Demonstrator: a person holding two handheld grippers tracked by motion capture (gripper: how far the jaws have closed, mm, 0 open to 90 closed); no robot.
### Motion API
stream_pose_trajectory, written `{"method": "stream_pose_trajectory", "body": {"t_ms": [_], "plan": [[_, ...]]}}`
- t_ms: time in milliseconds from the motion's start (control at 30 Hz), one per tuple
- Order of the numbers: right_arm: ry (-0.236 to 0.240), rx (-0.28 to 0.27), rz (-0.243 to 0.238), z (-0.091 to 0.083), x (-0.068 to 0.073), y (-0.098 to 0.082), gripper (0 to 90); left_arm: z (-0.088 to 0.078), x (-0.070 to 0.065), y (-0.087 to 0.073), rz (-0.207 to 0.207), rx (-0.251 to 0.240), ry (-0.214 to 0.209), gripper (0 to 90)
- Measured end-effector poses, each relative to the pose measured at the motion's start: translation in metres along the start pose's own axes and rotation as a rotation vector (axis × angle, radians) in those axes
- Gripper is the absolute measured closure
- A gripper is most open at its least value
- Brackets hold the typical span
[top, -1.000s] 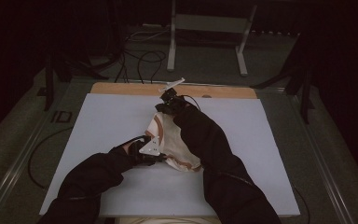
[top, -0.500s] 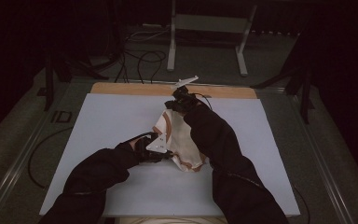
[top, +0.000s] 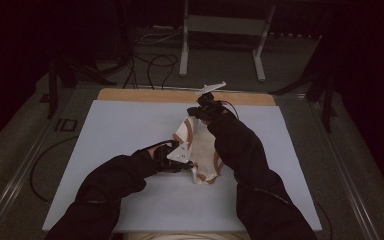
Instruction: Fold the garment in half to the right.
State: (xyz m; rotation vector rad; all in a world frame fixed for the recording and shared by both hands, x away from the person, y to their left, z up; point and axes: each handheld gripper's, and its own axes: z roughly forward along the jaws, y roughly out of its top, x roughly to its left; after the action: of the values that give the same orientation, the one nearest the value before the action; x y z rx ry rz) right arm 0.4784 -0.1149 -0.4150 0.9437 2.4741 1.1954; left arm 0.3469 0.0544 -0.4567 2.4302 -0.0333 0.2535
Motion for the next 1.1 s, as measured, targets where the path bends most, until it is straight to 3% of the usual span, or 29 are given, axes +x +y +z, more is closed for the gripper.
{"method": "stream_pose_trajectory", "body": {"t_ms": [467, 1100], "plan": [[-0.025, -0.008, 0.04, -0.013, -0.024, -0.029, 87.6, 0.023, 0.004, 0.012, 0.003, 0.04, -0.034, 86.7], [-0.037, -0.01, 0.064, -0.013, -0.043, -0.053, 87.5, 0.055, 0.005, 0.026, -0.012, 0.059, -0.073, 86.6]]}}
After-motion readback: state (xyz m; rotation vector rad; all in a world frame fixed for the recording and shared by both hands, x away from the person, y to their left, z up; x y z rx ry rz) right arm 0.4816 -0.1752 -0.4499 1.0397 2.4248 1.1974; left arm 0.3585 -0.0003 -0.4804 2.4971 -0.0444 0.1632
